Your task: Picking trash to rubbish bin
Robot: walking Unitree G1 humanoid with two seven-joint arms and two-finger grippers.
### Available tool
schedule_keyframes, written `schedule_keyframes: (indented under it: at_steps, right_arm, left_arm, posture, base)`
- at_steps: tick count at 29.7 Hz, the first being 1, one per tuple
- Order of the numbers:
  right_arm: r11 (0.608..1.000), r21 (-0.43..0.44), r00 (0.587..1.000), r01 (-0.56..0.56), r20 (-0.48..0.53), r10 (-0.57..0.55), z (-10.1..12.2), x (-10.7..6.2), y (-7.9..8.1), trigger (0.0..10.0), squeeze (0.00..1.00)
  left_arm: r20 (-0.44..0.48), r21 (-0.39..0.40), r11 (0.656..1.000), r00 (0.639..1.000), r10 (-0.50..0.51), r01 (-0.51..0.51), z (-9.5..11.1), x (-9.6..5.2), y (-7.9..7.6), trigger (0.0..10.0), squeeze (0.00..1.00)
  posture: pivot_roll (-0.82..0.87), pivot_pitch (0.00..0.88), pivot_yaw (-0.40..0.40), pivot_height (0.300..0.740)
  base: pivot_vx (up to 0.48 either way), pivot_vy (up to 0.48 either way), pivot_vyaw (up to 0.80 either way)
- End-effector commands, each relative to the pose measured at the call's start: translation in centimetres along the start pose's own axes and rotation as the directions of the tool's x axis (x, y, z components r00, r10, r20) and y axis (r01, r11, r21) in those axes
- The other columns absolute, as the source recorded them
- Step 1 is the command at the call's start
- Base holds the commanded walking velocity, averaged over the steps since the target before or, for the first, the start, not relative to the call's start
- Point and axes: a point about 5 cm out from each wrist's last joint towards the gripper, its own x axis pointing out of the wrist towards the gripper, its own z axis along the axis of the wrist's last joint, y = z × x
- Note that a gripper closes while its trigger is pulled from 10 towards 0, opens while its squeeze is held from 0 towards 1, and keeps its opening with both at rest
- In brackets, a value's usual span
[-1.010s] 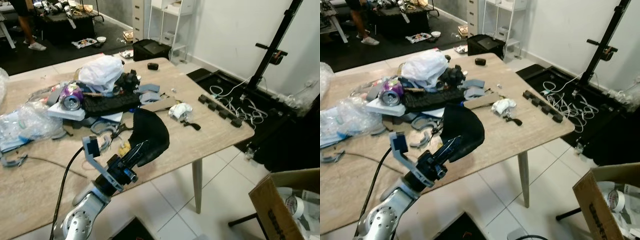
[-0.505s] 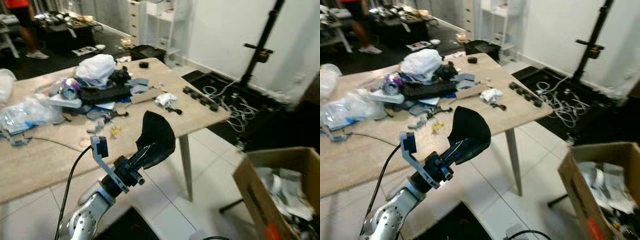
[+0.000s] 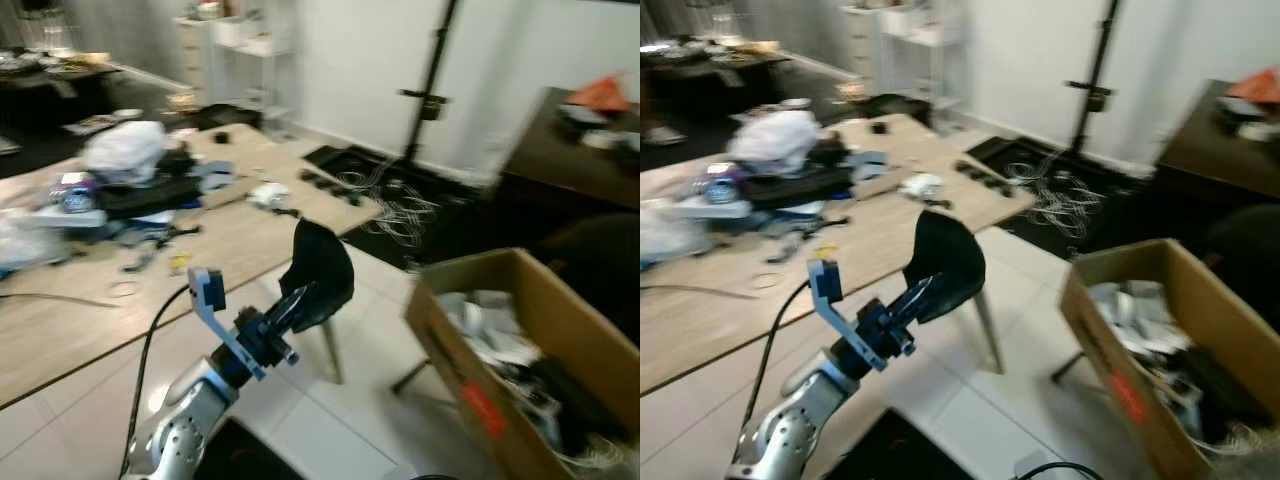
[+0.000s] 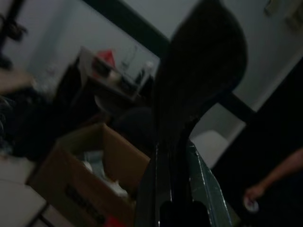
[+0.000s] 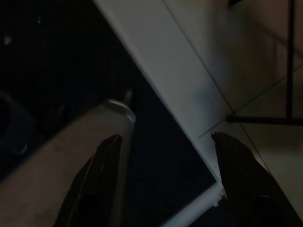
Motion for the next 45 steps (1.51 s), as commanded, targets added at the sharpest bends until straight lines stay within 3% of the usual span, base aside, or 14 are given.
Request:
schedule_keyframes:
  at_steps: [1, 20, 31, 32, 36, 38, 41, 45]
  right_arm:
    - [1.000, -0.003, 0.999, -0.022, -0.036, 0.022, -0.8, 0.0, 0.7, 10.0, 0.00]
    - [1.000, -0.024, 0.999, -0.016, -0.046, 0.014, -0.9, 0.0, 0.5, 10.0, 0.00]
    - [0.996, 0.053, 0.997, 0.069, 0.016, -0.070, 0.7, 0.0, -1.0, 10.0, 0.00]
    - [0.993, 0.086, 0.995, 0.085, 0.049, -0.089, 1.4, -0.1, -1.7, 10.0, 0.00]
    - [0.988, 0.117, 0.990, 0.102, 0.082, -0.112, 0.6, -0.4, -3.5, 10.0, 0.00]
    - [0.988, 0.117, 0.990, 0.102, 0.082, -0.112, 0.6, -0.4, -3.5, 10.0, 0.00]
    - [0.987, 0.123, 0.985, 0.099, 0.131, -0.115, 1.7, -0.5, -4.0, 10.0, 0.00]
    - [0.990, 0.121, 0.968, 0.074, 0.230, -0.100, 4.9, -0.6, -3.8, 10.0, 0.00]
  left_arm:
    - [0.011, 0.019, 0.999, 1.000, 0.026, -0.027, -0.2, -0.1, 0.2, 10.0, 0.00]
    - [0.021, 0.153, 0.964, 0.976, 0.217, -0.218, -0.5, 0.1, 2.0, 10.0, 0.00]
    - [0.046, 0.186, 0.946, 0.964, 0.261, -0.265, -0.6, 0.4, 2.5, 10.0, 0.00]
    - [0.052, 0.187, 0.944, 0.962, 0.268, -0.273, -0.7, 0.3, 2.5, 10.0, 0.00]
    - [0.059, 0.191, 0.938, 0.957, 0.284, -0.290, -0.7, 0.2, 2.7, 10.0, 0.00]
    - [0.059, 0.191, 0.938, 0.957, 0.284, -0.290, -0.7, 0.2, 2.7, 10.0, 0.00]
    - [0.066, 0.194, 0.934, 0.954, 0.292, -0.299, -0.7, 0.2, 2.8, 10.0, 0.00]
    - [0.075, 0.197, 0.931, 0.952, 0.296, -0.306, -0.6, 0.3, 2.9, 10.0, 0.00]
  posture:
    - [-0.05, 0.174, 0.005, 0.740]
    - [-0.05, 0.176, 0.008, 0.740]
    - [-0.05, 0.175, 0.009, 0.740]
    - [-0.05, 0.176, 0.009, 0.740]
    - [-0.05, 0.180, 0.007, 0.740]
    - [-0.05, 0.180, 0.007, 0.740]
    - [-0.05, 0.181, 0.006, 0.740]
    - [-0.05, 0.182, 0.003, 0.740]
  base:
    - [0.000, 0.000, -0.80]
    - [0.000, 0.000, -0.80]
    - [0.000, 0.000, -0.80]
    - [0.000, 0.000, -0.80]
    - [0.000, 0.000, -0.80]
    - [0.000, 0.000, -0.80]
    - [0.000, 0.000, -0.80]
    - [0.000, 0.000, -0.79]
